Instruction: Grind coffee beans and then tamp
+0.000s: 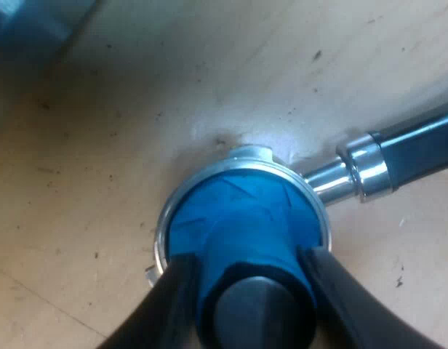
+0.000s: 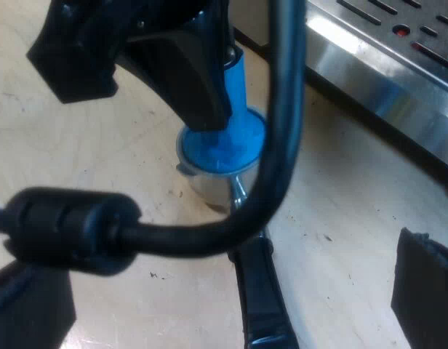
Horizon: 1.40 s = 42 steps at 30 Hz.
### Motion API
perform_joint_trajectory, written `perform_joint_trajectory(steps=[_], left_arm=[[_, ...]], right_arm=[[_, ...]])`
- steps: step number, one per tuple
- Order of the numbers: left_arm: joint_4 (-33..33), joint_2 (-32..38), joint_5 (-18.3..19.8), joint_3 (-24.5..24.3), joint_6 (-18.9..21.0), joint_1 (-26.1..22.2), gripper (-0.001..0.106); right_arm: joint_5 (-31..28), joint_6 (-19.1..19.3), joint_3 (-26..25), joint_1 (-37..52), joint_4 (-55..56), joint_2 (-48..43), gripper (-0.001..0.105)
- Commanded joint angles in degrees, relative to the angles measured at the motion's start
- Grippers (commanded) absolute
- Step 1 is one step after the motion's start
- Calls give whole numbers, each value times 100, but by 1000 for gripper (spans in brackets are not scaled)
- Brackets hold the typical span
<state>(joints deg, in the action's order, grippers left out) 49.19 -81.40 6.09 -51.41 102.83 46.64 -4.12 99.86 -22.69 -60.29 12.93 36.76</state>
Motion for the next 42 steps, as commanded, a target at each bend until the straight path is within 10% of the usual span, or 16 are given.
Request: perform_joint_trajectory(steps=[1, 15, 30, 42], left_arm=[[-39, 17, 16, 4, -29, 16, 0], [-435, 17, 187, 626, -29, 16, 0], [391, 1059, 91, -657, -29, -1, 0], [1028, 1851, -412, -95, 18, -704, 0]], right_arm=[[29, 19, -49, -7, -29, -13, 90], [29, -221, 38, -7, 145, -13, 90], [29, -196, -167, -7, 158, -13, 90], [483, -196, -752, -7, 630, -13, 90]])
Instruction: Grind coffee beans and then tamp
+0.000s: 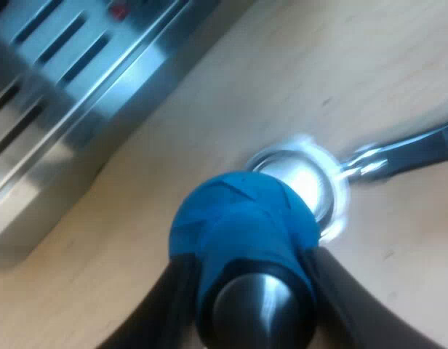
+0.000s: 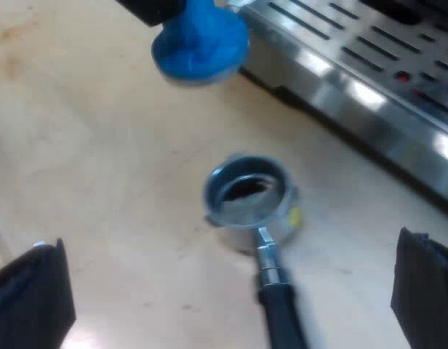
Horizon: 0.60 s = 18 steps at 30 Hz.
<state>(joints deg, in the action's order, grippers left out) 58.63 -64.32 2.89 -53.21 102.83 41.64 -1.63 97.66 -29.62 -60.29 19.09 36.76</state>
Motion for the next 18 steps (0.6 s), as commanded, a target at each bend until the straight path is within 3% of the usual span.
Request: perform_joint_trajectory(steps=[1, 9, 16, 18], left_arm=[[87, 183, -92, 134, 18, -336, 0], [112, 326, -43, 705, -73, -1489, 0], [-331, 326, -54, 1386, -134, -1962, 0], [-545, 326, -1, 1593, -134, -2055, 0]], right_arm=[[332, 12, -59, -7, 13, -13, 90], [580, 25, -59, -7, -535, 639, 90], [578, 36, -59, -7, -1512, 1557, 90], [578, 204, -59, -7, -1736, 1839, 90]])
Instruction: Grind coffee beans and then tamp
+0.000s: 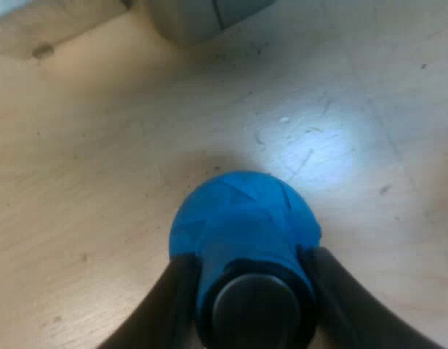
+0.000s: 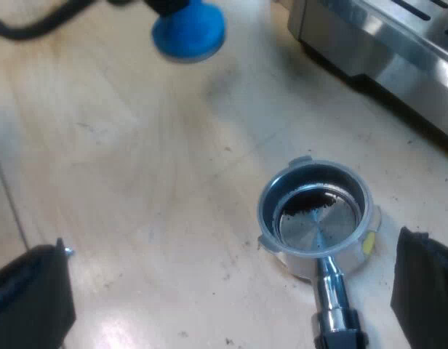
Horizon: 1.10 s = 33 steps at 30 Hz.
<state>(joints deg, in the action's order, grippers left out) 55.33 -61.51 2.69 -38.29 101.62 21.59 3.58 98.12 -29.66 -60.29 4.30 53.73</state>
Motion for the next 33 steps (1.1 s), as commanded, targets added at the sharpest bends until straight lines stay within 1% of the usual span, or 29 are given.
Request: perform_joint_trajectory(steps=[1, 2, 5, 9, 11, 16, 18, 20, 22, 23, 24, 25, 26, 27, 29, 31, 33], left_arm=[[-271, 46, 30, 132, -13, -66, 0], [-358, 46, 91, 212, -13, -104, 0], [-461, 33, 103, 330, -13, -114, 0], [-586, -180, 103, 349, -48, -114, 0], [-651, -320, 103, 349, -77, -114, 0], [-725, -654, 103, 349, -150, -114, 0], [-776, -725, 103, 349, -160, -114, 4], [-800, -748, 103, 349, -158, -114, 9], [-842, -756, 103, 349, -158, -114, 37], [-844, -756, 103, 349, -158, -114, 43], [-843, -756, 103, 349, -158, -114, 53], [-843, -756, 103, 349, -158, -114, 56], [-843, -756, 103, 349, -158, -114, 56], [-843, -756, 103, 349, -158, -114, 66], [-843, -756, 103, 349, -158, -114, 73], [-775, -756, 103, 315, -158, -114, 78], [-575, -724, 103, 235, -158, -114, 80]], right_arm=[[58, 209, -55, -7, -310, 214, 90], [58, 264, -55, -7, -430, 351, 90], [98, 263, -55, -7, -652, 624, 90], [404, 263, -55, -7, -883, 916, 90], [491, 263, -55, -7, -932, 997, 90], [492, 287, -55, -7, -960, 1062, 90], [492, 286, -55, -7, -960, 1062, 90], [492, 286, -55, -7, -960, 1062, 90], [492, 286, -55, -7, -960, 1062, 90], [492, 286, -55, -7, -960, 1062, 90], [492, 286, -55, -7, -960, 1062, 90], [492, 286, -55, -7, -960, 1062, 90], [492, 286, -55, -7, -960, 1062, 90], [402, 345, -55, -7, -960, 1062, 90], [333, 374, -55, -7, -960, 1062, 90], [284, 374, -95, -7, -924, 1062, 90], [284, 363, -176, -7, -814, 1045, 90]])
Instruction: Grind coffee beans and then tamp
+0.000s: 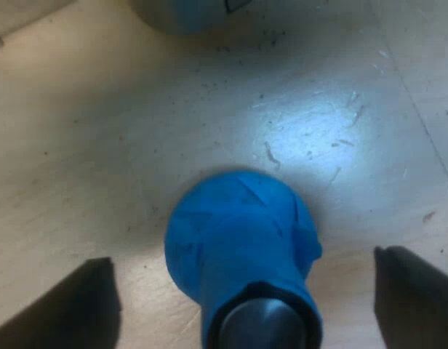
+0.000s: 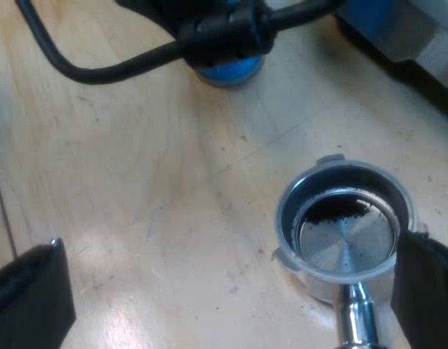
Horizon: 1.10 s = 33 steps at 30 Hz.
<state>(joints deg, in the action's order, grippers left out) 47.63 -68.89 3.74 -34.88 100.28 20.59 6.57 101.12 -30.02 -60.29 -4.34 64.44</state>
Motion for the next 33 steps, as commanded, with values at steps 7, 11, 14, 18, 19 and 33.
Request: perform_joint_trajectory(steps=[7, 11, 14, 18, 19, 33], left_arm=[[804, 1000, -223, -592, -30, -13, 83], [983, 1753, -223, -950, -30, -13, 83], [1077, 2277, -223, -1378, -30, -13, 83], [1206, 2578, -223, -2059, -30, -13, 83], [1273, 2585, -223, -2275, -15, -13, 83], [1836, 2573, -12, -2903, -12, -1601, 83]], right_arm=[[-15, 65, -1065, 4, 1803, -311, 90], [-125, 65, -1663, 4, 2798, -559, 90], [-547, 65, -2106, 4, 3520, -789, 90], [-1118, 1, -2766, 248, 4577, -1076, 90], [-1120, -1, -2899, 413, 4785, -1129, 90], [-937, -44, -3314, 4227, 6386, -1803, 90]])
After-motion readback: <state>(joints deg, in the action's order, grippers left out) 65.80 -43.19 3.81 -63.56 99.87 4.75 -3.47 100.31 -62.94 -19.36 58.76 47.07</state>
